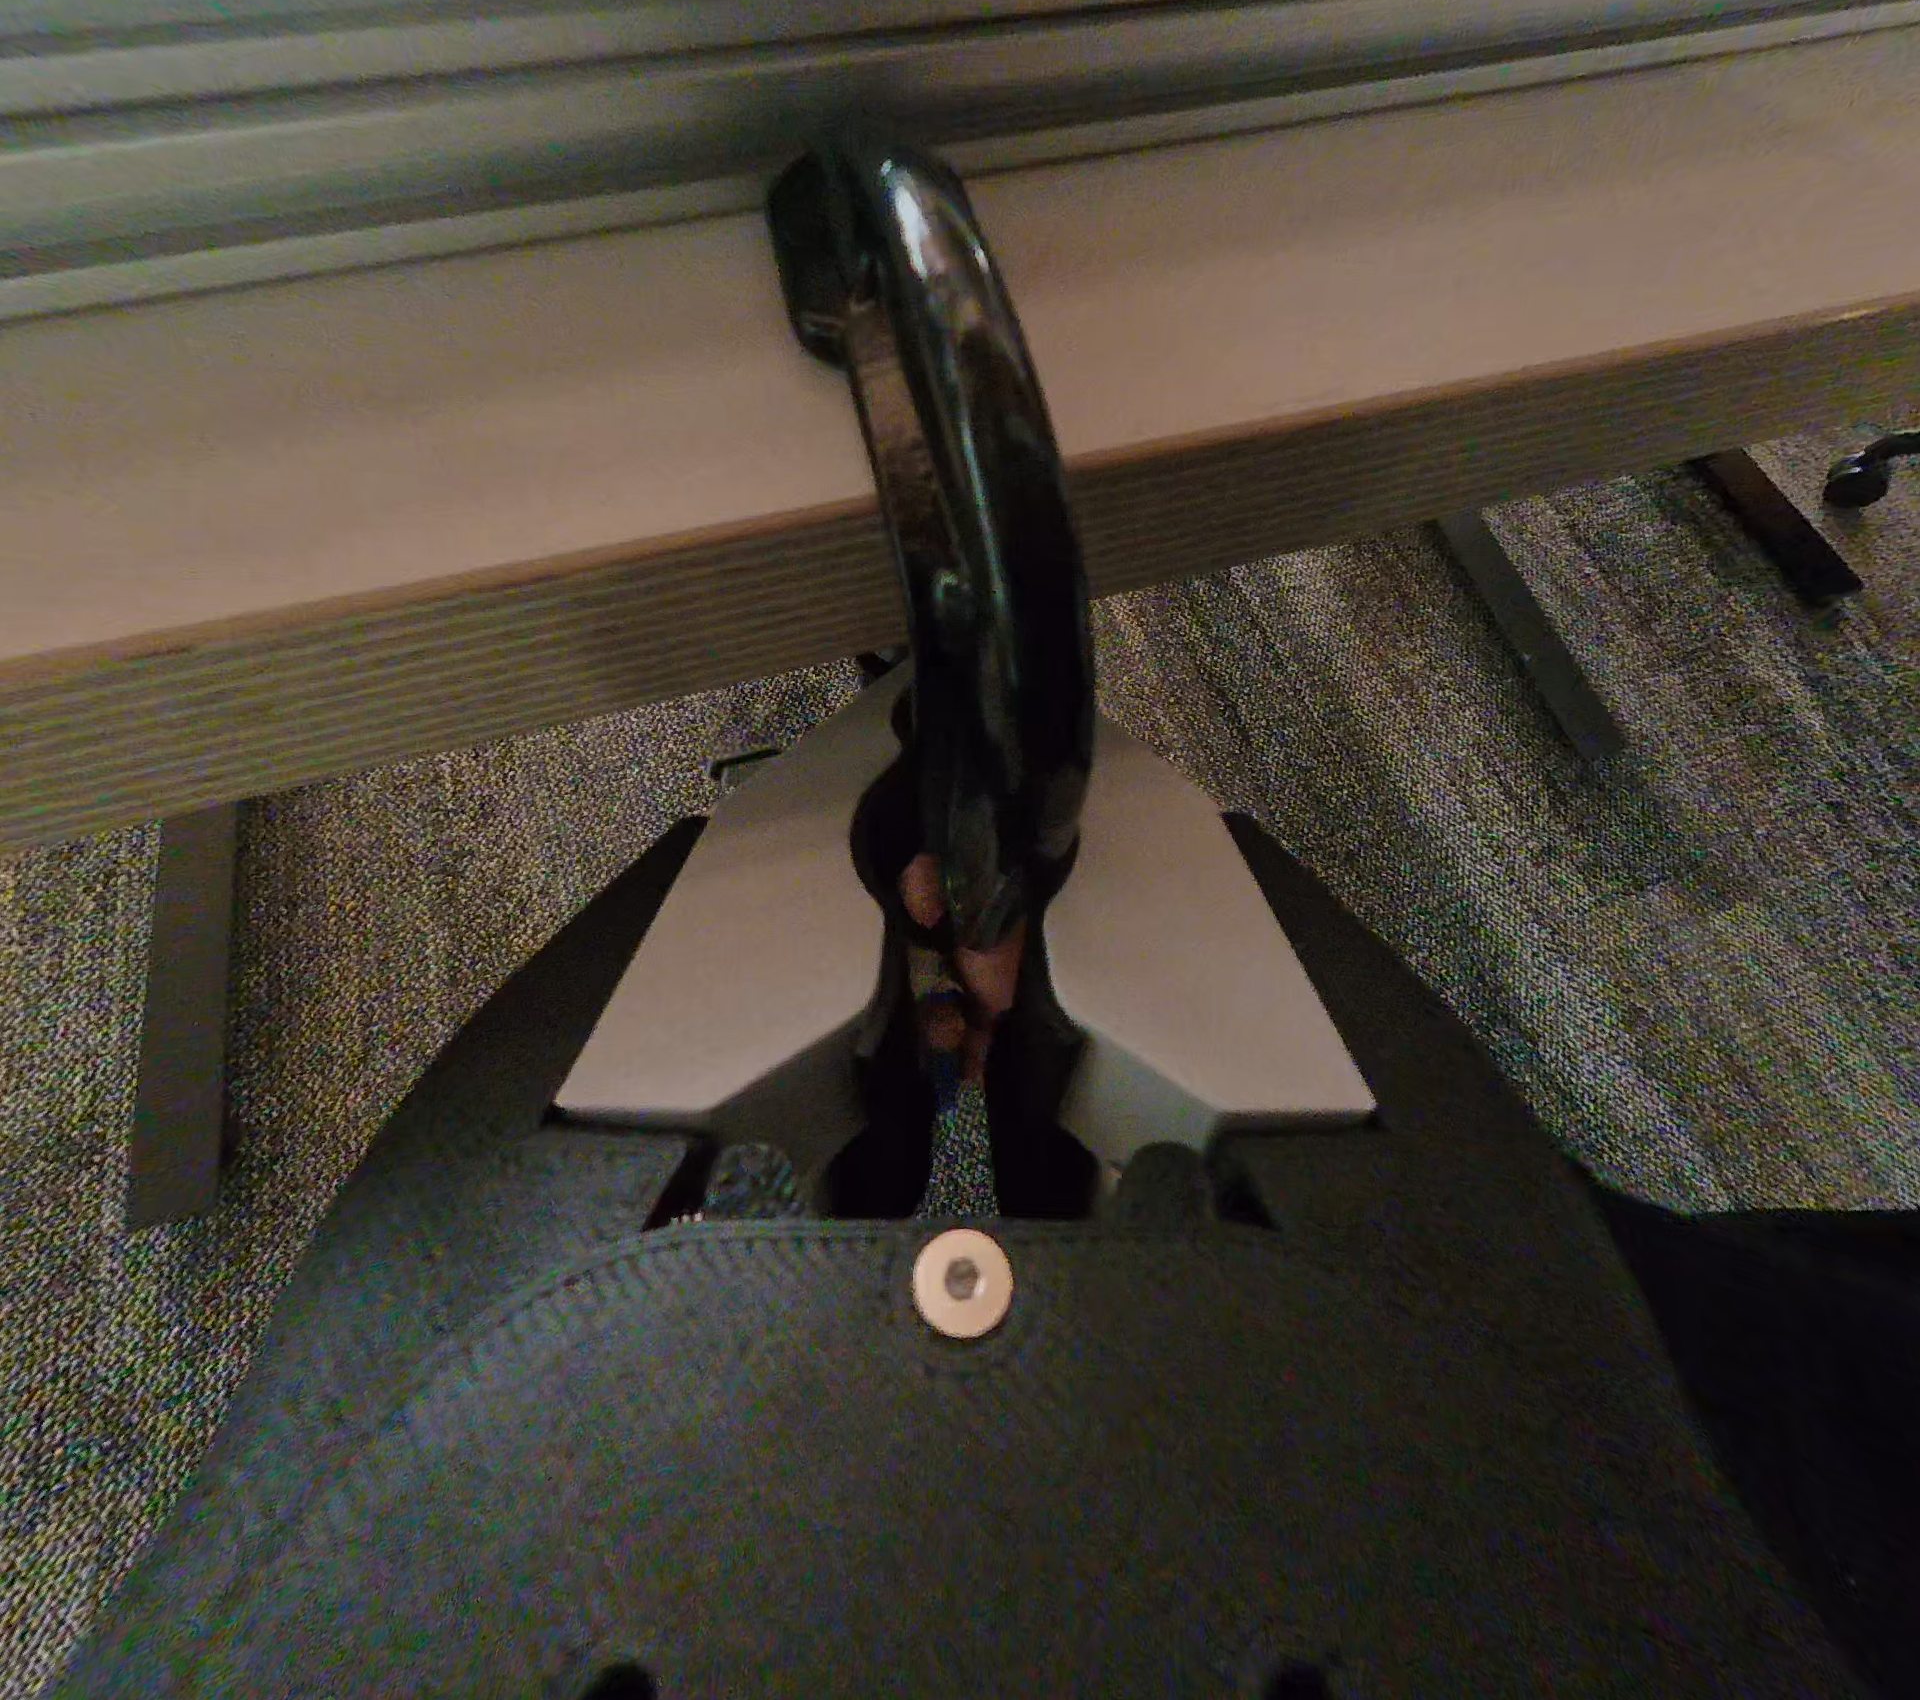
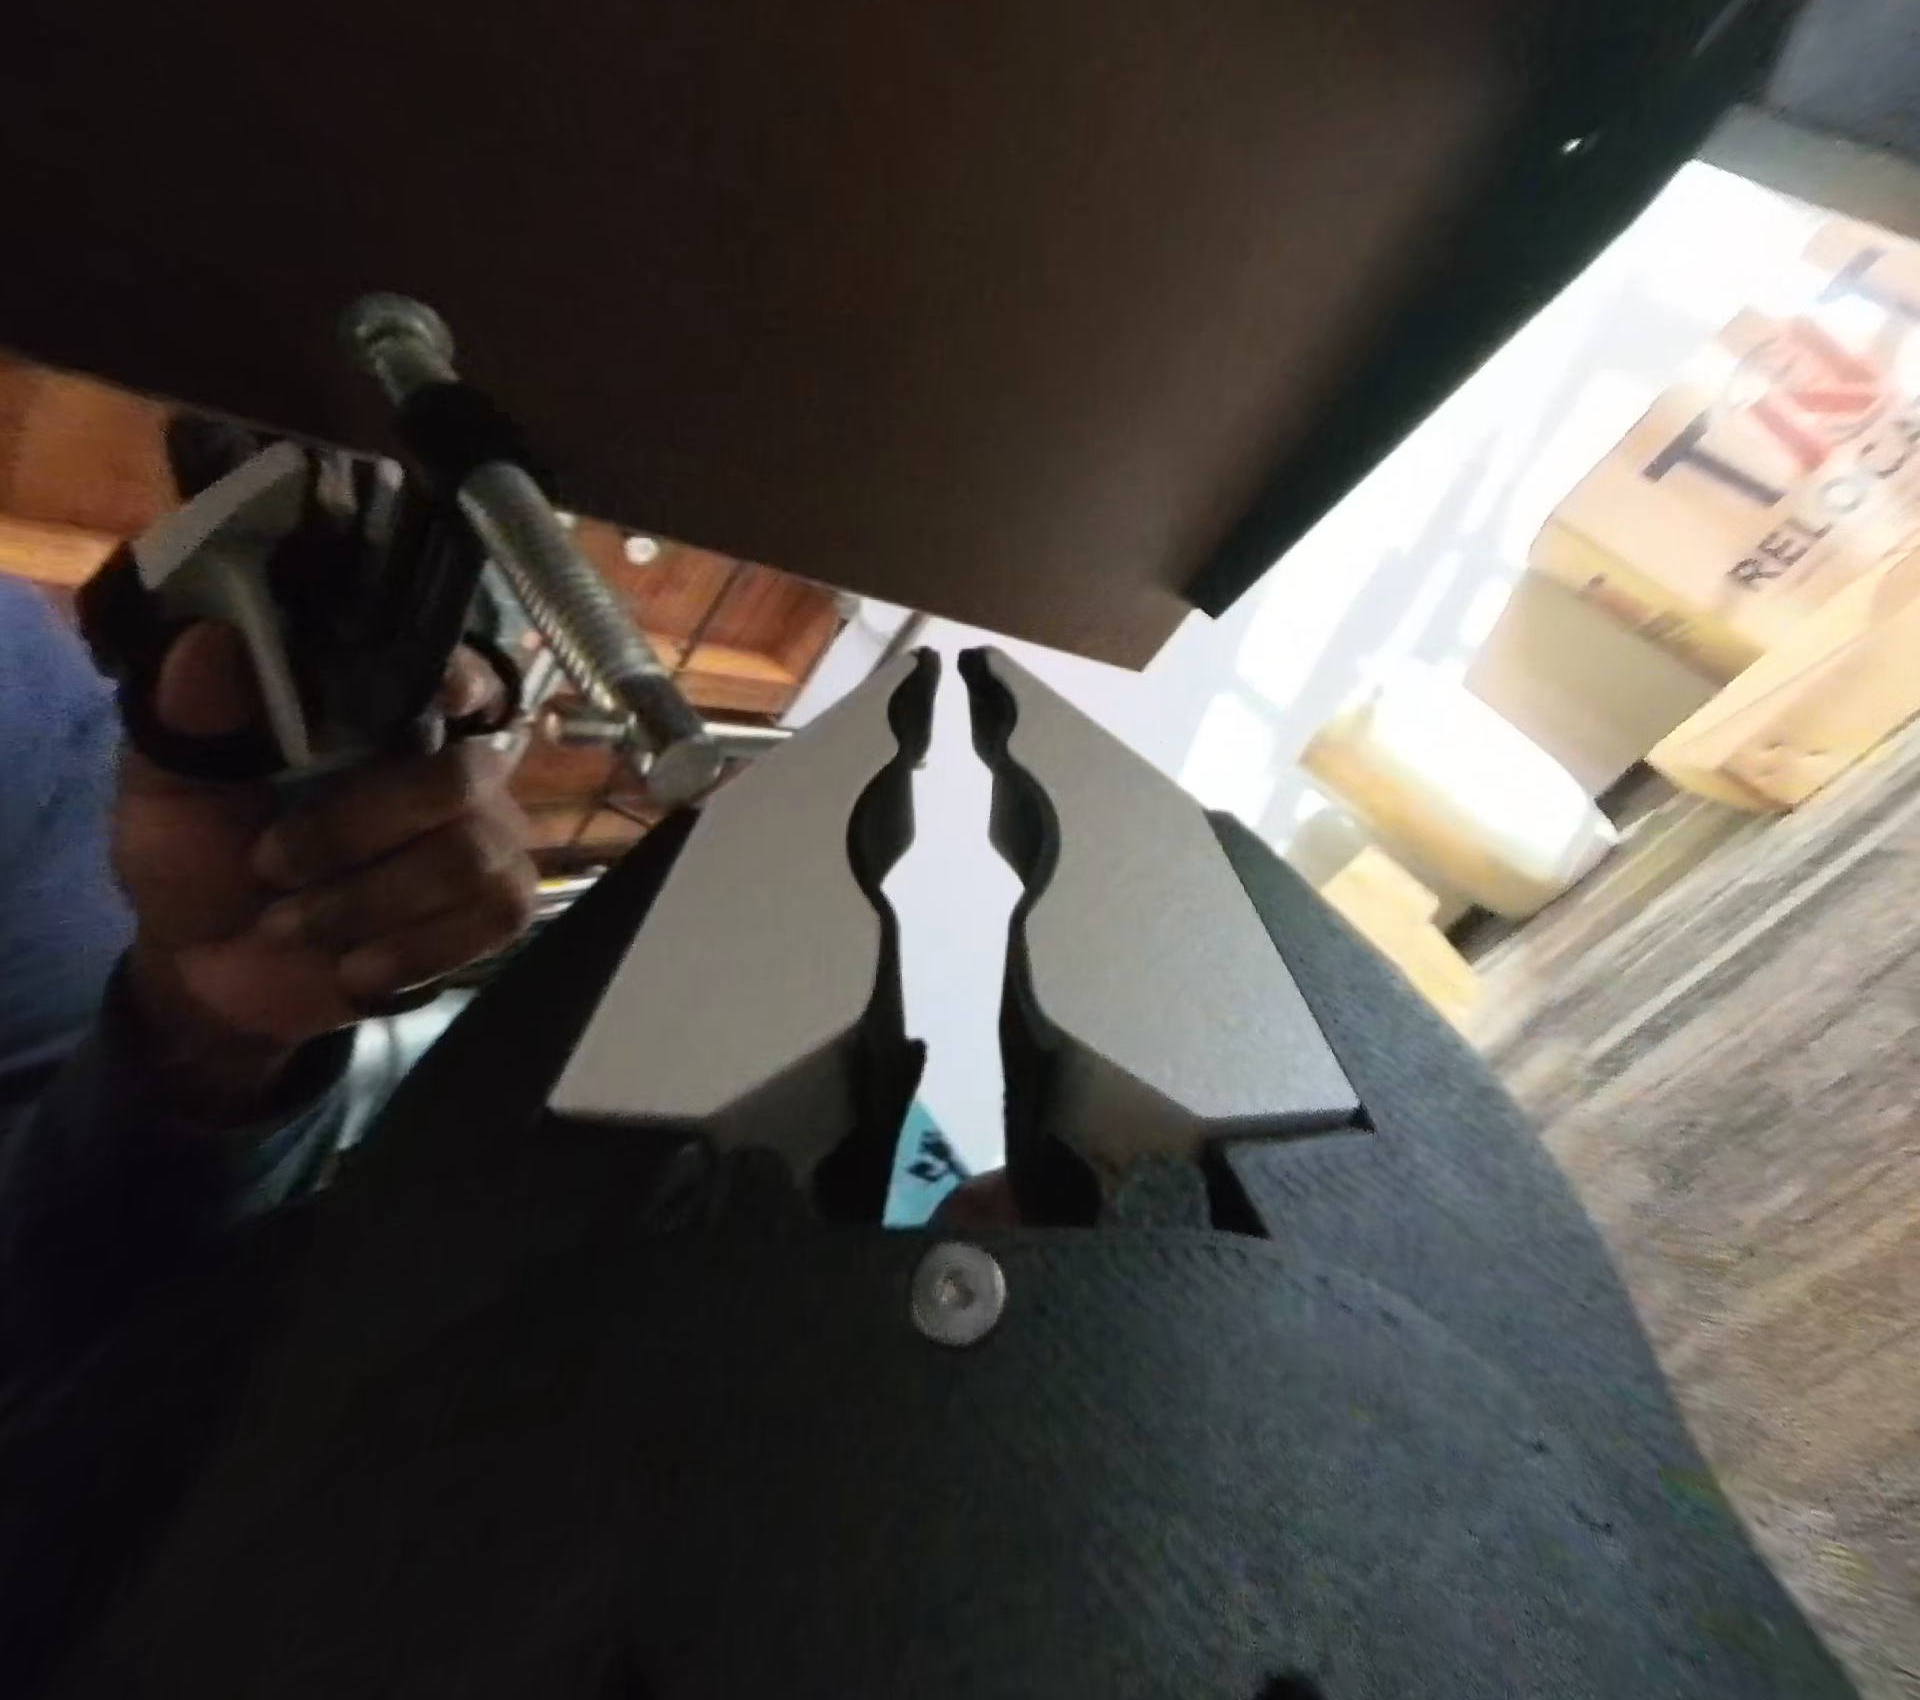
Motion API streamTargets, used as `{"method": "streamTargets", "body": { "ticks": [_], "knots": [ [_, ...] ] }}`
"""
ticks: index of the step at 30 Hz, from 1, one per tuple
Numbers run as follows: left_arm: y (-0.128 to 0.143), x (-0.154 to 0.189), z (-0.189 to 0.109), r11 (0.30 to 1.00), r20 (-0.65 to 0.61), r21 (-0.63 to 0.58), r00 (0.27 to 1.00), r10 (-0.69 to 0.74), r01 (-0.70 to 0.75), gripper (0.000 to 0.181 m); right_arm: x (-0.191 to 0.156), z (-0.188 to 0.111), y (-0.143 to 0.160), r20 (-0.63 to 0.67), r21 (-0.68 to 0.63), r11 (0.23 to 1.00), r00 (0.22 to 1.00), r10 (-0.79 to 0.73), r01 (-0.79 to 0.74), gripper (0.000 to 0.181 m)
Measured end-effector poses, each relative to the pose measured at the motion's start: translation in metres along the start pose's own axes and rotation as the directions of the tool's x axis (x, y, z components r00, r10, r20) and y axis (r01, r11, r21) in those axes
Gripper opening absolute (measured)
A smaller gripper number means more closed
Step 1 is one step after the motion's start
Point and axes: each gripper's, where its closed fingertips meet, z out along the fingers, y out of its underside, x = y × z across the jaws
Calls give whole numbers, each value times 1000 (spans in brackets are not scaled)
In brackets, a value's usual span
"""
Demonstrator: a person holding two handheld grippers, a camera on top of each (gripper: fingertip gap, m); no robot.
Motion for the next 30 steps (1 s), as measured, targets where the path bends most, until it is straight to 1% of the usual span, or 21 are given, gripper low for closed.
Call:
{"method": "streamTargets", "body": {
  "ticks": [4,8,11,13,16,17,19,23,27,30],
  "knots": [
    [0,-1,0,1000,8,1,1000,3,-3,17,-15,-10,12,92,22,997,993,74,-76,4],
    [0,-1,1,1000,16,2,1000,4,-4,17,-39,-28,7,206,99,987,973,104,-126,2],
    [0,-1,1,1000,23,3,1000,6,-6,16,-54,-35,6,260,107,984,960,109,-141,3],
    [0,-1,1,1000,30,0,1000,10,-11,17,-60,-40,-4,291,148,978,951,101,-149,3],
    [0,-1,1,1000,28,1,1000,5,-5,18,-70,-56,-30,324,254,958,945,46,-134,2],
    [0,-1,1,1000,32,0,999,9,-9,17,-70,-60,-38,321,283,950,947,35,-131,2],
    [0,-1,1,1000,34,-2,999,11,-11,17,-60,-63,-51,272,319,940,962,32,-122,3],
    [0,-1,1,1000,31,-1,1000,5,-5,17,-43,-57,-67,175,356,931,984,22,-85,3],
    [0,0,1,1000,28,0,1000,1,-1,17,-15,-36,-51,45,256,963,997,70,-79,3],
    [0,0,1,1000,26,-1,1000,-2,2,18,-4,-26,-38,33,226,967,993,112,-116,4]
  ]
}}
